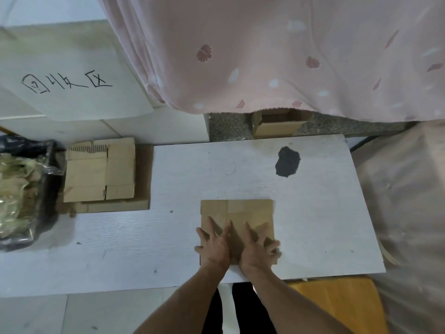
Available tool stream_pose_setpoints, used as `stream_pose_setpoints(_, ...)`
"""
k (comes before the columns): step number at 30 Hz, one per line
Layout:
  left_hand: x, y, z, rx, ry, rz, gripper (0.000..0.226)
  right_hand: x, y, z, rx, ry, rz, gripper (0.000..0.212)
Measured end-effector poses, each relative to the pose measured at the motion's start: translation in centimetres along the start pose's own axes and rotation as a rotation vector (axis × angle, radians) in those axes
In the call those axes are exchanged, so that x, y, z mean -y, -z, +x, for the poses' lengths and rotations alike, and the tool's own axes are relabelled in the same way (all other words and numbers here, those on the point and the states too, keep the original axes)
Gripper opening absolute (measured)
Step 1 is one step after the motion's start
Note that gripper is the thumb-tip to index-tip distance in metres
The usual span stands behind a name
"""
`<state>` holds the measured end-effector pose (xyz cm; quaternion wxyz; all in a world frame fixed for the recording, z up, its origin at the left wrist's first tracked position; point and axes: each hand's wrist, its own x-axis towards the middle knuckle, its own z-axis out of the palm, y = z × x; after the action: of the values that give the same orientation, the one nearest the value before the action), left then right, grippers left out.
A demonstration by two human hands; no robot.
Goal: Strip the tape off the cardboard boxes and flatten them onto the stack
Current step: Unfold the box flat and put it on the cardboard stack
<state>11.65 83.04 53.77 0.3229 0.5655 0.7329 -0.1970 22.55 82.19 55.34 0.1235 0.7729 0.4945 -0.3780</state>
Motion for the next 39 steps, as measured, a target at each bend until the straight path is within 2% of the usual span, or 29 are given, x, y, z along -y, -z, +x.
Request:
stream_pose_setpoints(4, 0.0, 0.4, -0.1, -0.012, 0.005, 0.006, 0.103, 0.1, 0.0, 0.2, -0.001, -0.011, 0.018, 0.074)
stream_pose_setpoints(7, 0.1, 0.3, -0.1, -0.007, 0.018, -0.068, 0.111, 0.0, -0.3, 0.0, -0.048, 0.085, -0.021, 0.075)
stream_pose_setpoints(10, -0.1, 0.6, -0.7, 0.004, 0.084, -0.175, 0.109, 0.4, 0.0, 0.2, -0.077, 0.073, -0.128, 0.077)
stream_pose_setpoints(14, 1.6, 0.0, -1.9, -0.028, 0.162, -0.25, 0.105, 1.8, -0.4, -0.3, -0.085, 0.149, -0.224, 0.085)
stream_pose_setpoints(18, 5.9, -0.6, -3.7, -0.03, 0.269, -0.309, 0.096, 4.1, -2.2, -2.1, -0.026, 0.221, -0.34, 0.095)
stream_pose_setpoints(23, 11.3, -1.7, -6.1, -0.05, 0.344, -0.382, 0.1, 6.9, -6.7, -5.7, 0.029, 0.239, -0.393, 0.103)
stream_pose_setpoints(27, 16.2, -2.6, -7.5, -0.134, 0.342, -0.408, 0.085, 9.9, -10.5, -8.8, 0.008, 0.222, -0.365, 0.097)
stream_pose_setpoints(32, 23.8, -1.8, -6.9, -0.231, 0.358, -0.358, 0.102, 15.1, -14.2, -11.4, -0.007, 0.178, -0.347, 0.111)
stream_pose_setpoints(35, 27.0, -0.5, -6.3, -0.287, 0.339, -0.326, 0.104, 18.0, -15.5, -12.3, -0.066, 0.172, -0.317, 0.103)
stream_pose_setpoints(39, 28.9, 1.1, -5.7, -0.402, 0.284, -0.354, 0.1, 21.0, -15.5, -13.2, -0.231, 0.187, -0.254, 0.088)
